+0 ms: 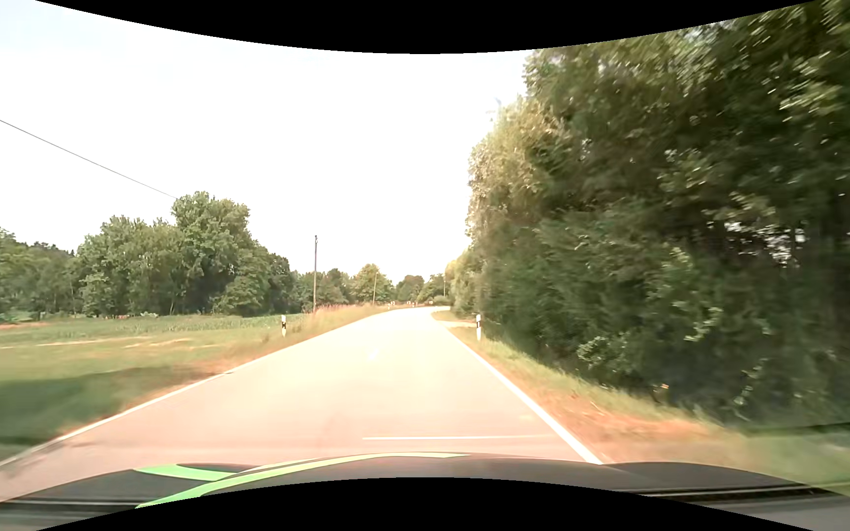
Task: Follow the waypoints while adhering to traffic rules and regulations
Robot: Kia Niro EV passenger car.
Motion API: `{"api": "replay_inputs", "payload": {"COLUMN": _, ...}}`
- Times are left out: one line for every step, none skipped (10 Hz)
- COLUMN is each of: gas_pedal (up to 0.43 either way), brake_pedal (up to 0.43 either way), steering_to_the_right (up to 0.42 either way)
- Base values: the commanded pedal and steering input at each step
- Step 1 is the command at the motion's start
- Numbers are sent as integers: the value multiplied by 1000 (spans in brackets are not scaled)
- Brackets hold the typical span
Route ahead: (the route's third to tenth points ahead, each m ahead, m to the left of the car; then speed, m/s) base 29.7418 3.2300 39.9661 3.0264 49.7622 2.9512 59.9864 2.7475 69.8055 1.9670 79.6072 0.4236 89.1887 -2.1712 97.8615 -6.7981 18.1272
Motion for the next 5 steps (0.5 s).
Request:
{"api": "replay_inputs", "payload": {"gas_pedal": 20, "brake_pedal": 0, "steering_to_the_right": -6}}
{"api": "replay_inputs", "payload": {"gas_pedal": 0, "brake_pedal": 0, "steering_to_the_right": -6}}
{"api": "replay_inputs", "payload": {"gas_pedal": 0, "brake_pedal": 0, "steering_to_the_right": -4}}
{"api": "replay_inputs", "payload": {"gas_pedal": 0, "brake_pedal": 0, "steering_to_the_right": -4}}
{"api": "replay_inputs", "payload": {"gas_pedal": 0, "brake_pedal": 0, "steering_to_the_right": -3}}
